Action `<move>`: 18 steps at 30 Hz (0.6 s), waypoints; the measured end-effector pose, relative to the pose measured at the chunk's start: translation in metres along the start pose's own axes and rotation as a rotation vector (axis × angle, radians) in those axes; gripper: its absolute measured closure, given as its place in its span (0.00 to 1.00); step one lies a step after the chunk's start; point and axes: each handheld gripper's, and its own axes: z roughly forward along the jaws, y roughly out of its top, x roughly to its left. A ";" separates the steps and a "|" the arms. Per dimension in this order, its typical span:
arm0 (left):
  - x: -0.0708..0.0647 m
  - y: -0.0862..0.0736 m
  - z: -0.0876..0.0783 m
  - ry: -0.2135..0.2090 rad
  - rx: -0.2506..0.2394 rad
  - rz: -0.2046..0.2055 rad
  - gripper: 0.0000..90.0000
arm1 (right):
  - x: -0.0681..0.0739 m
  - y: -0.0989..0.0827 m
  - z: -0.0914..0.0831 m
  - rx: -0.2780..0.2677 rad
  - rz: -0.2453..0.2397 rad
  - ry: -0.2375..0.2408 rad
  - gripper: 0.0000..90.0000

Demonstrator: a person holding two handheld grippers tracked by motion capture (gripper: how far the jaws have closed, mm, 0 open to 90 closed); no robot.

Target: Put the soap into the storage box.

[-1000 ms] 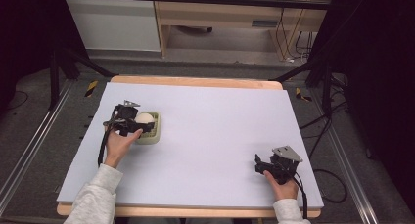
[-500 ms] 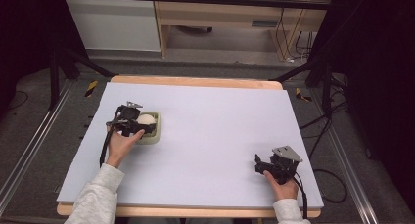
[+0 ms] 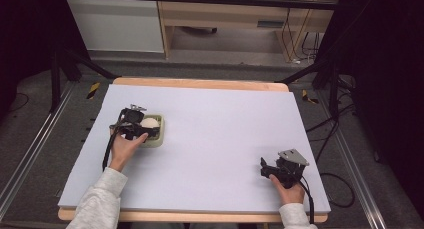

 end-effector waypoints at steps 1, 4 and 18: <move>0.000 0.000 0.001 0.002 0.002 0.000 0.27 | 0.000 0.000 0.000 0.000 0.000 0.000 0.04; 0.000 -0.001 0.002 0.004 0.006 -0.001 0.27 | 0.000 0.000 0.000 0.000 0.000 0.000 0.04; -0.001 -0.002 0.005 0.004 0.014 0.006 0.27 | 0.000 0.000 0.000 -0.001 -0.004 0.001 0.04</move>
